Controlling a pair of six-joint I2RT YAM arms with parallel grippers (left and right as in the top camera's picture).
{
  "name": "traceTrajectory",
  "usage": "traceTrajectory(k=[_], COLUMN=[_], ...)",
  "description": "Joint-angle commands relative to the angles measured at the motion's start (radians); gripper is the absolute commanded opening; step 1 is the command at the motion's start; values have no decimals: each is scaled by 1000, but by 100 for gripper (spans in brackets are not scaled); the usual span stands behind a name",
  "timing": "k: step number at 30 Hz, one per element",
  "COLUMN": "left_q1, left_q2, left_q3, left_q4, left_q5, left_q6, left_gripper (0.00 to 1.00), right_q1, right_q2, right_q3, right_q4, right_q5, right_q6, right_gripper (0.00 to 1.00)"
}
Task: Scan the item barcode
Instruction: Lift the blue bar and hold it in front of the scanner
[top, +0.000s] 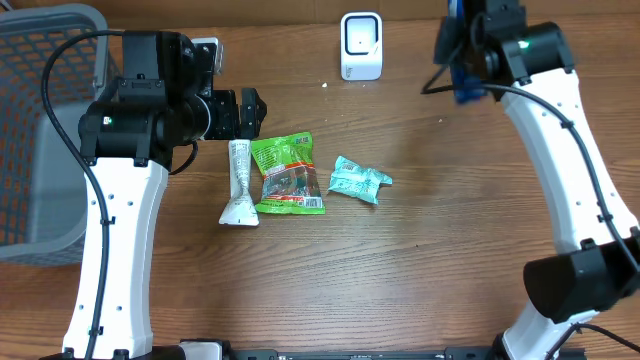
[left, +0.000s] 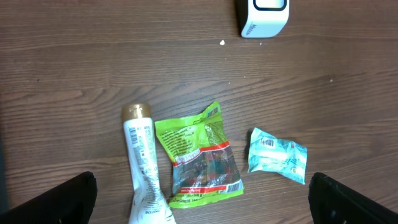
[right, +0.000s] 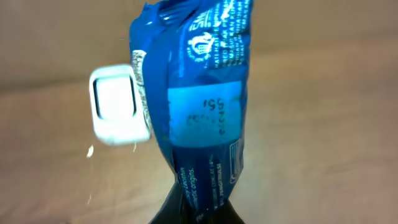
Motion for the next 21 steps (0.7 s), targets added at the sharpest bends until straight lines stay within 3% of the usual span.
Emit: traceTrajectory(k=[1,7,14,21], left_q1=[-2,-2,-2,-2], left_q2=[4,4,4,4], left_q3=[15,15,15,15], left_q4=[1,1,1,1], left_q5=[16,16,16,15], left_q6=[19,19,19,19], left_gripper=[100,100,100,100], right_q1=[46,126,150,150], right_q2=[85,227,385,495], right_q3=[64,78,73,72], right_q4=[65,356,746,887], right_q5=[222,468,452,427], right_q6=[-70,-352,-774,-1050], right_gripper=[3,4,4,4])
